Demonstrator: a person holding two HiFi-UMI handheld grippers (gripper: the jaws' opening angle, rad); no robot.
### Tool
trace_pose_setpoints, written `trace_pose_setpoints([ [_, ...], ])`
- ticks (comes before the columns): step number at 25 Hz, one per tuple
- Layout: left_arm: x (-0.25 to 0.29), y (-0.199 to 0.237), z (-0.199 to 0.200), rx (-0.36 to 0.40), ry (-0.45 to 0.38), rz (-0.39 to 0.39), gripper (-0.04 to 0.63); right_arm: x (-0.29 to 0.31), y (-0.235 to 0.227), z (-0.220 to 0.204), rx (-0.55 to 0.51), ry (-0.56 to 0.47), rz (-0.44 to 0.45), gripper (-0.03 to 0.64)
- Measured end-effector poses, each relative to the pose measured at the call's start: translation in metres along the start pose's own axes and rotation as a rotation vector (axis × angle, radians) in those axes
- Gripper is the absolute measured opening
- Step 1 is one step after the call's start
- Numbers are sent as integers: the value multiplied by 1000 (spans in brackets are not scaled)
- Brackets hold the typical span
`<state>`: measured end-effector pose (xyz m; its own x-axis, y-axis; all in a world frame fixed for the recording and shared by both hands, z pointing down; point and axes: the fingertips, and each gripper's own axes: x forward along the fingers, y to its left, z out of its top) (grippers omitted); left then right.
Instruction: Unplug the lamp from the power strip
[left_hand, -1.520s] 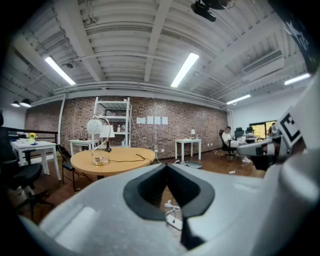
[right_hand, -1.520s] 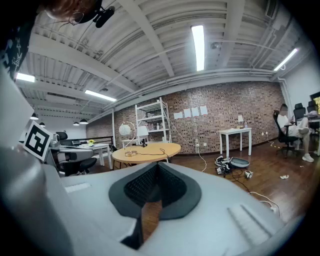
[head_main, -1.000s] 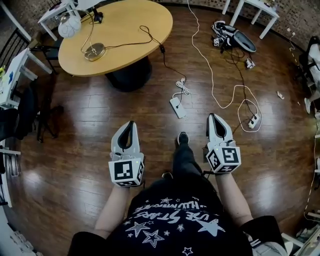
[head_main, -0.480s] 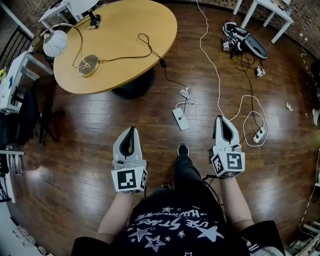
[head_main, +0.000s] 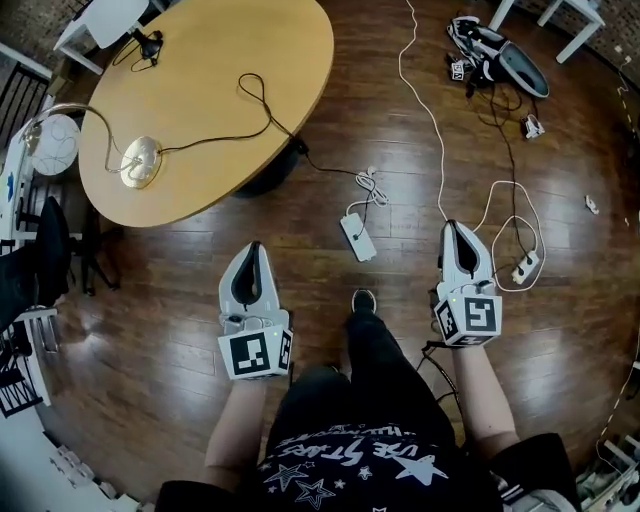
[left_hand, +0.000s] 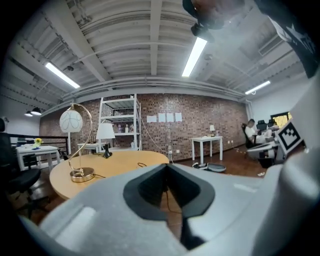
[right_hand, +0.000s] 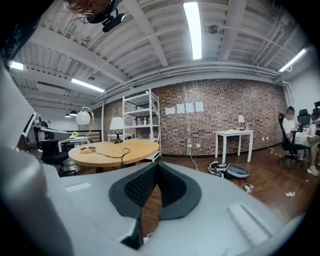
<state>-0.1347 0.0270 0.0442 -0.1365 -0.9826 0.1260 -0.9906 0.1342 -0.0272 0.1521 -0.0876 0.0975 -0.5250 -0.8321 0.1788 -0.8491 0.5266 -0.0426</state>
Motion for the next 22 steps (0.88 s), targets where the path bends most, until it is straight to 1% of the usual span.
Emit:
trace_pose_setpoints([
  [5, 25, -9, -19, 3, 36, 0, 3, 28, -9, -21, -13, 28, 34, 8],
  [11, 40, -12, -55, -13, 88, -32, 3, 36, 5, -51, -1, 62, 67, 8],
  [15, 51, -18, -99, -12, 122, -66, 3, 44, 13, -88, -34, 92, 86, 8],
  [19, 71, -19, -154, 13, 140, -134, 3, 60, 26, -123, -68, 73, 138, 8],
  [22, 75, -20, -202, 28, 166, -180, 3, 66, 36, -159, -84, 68, 175, 8],
])
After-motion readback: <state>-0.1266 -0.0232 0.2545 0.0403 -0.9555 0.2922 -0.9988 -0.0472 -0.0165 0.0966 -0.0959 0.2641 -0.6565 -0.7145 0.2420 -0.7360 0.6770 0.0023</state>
